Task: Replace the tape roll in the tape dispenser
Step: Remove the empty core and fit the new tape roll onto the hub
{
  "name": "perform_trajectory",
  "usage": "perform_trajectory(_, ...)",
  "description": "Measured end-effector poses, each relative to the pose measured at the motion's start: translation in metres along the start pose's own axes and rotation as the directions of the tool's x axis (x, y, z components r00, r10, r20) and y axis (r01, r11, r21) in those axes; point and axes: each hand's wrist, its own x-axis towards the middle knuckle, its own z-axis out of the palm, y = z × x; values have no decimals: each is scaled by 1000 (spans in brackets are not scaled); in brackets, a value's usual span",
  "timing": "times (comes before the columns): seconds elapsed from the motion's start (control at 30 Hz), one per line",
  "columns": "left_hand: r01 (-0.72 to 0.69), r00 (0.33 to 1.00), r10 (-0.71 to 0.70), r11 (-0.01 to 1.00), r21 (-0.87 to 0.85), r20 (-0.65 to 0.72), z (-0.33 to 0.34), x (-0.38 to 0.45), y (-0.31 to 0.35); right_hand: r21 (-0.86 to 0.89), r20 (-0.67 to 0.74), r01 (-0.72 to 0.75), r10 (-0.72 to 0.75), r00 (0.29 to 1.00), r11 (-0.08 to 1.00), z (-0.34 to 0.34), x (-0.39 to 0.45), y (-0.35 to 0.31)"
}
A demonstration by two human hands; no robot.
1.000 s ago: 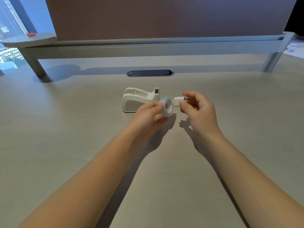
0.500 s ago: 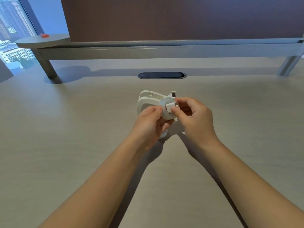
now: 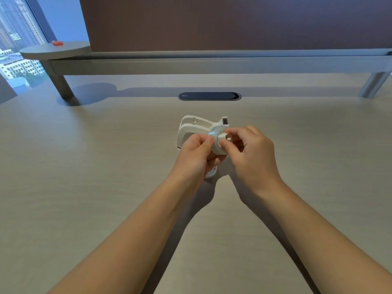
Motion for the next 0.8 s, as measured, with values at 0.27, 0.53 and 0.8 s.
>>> perform_trajectory(0.27, 39, 992, -18, 986, -164, 128, -5, 1, 12, 115, 13, 45, -47, 999, 992, -3, 1, -1)
perform_trajectory(0.53, 56, 992, -50, 997, -57, 115, -11, 1, 10, 580, 414, -598, 432, 801, 553, -6, 5, 7)
perform_trajectory(0.8, -2, 985, -16, 994, 105, 171, -23, 2, 14, 563, 415, -512, 313, 854, 649, -9, 5, 10)
